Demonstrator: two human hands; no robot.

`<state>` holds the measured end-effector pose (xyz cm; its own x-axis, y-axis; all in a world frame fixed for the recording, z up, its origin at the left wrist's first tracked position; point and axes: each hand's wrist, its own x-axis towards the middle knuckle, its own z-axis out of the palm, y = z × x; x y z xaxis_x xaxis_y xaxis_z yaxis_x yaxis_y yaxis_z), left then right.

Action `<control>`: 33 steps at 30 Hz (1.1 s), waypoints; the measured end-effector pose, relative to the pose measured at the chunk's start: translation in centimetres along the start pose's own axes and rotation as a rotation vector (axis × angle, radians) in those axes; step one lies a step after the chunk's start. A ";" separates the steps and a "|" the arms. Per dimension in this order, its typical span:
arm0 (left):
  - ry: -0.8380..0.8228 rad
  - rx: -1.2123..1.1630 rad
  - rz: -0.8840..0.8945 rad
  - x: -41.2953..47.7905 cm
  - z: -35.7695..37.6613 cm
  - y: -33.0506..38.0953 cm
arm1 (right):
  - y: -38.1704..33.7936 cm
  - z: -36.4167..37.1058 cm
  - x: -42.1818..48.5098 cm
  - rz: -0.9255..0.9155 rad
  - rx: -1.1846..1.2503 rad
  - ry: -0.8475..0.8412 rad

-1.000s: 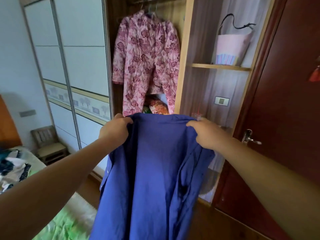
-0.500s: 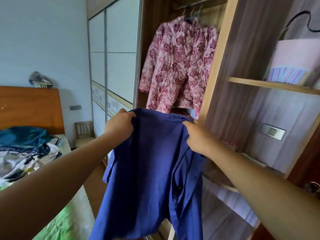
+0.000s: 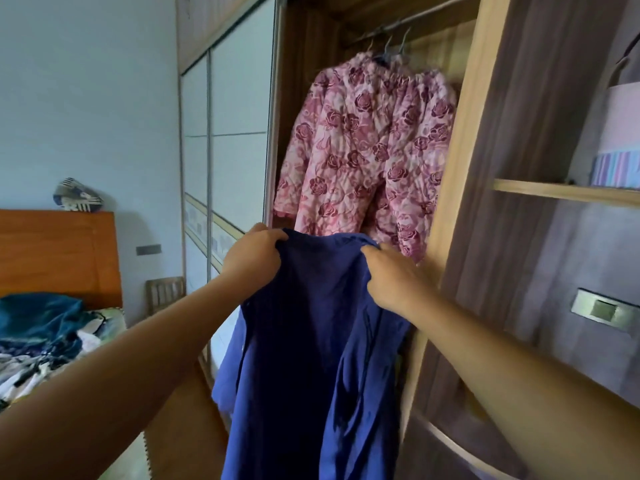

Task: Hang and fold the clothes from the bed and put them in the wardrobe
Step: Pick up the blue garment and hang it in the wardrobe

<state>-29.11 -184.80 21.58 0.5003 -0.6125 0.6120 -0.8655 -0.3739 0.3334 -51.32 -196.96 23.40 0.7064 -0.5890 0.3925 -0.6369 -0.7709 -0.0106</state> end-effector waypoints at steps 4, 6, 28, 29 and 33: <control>-0.009 -0.033 0.068 7.5 4.1 -1.3 | 1.4 2.2 6.5 0.094 -0.081 0.060; -0.031 -0.062 0.131 11.4 6.6 -1.8 | 2.3 3.2 9.9 0.175 -0.098 0.063; -0.265 -0.233 0.434 27.4 19.9 3.7 | 9.9 9.1 18.8 0.868 0.034 0.215; -0.273 -0.229 0.447 27.7 20.2 3.9 | 10.1 9.2 18.7 0.886 0.037 0.220; -0.292 -0.252 0.498 29.4 21.7 4.8 | 11.1 9.0 18.4 0.942 0.009 0.267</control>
<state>-18.03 -219.67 25.61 -0.0088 -0.8491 0.5282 -0.9579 0.1587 0.2393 -42.62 -218.50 22.20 -0.1845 -0.8909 0.4151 -0.9013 -0.0151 -0.4329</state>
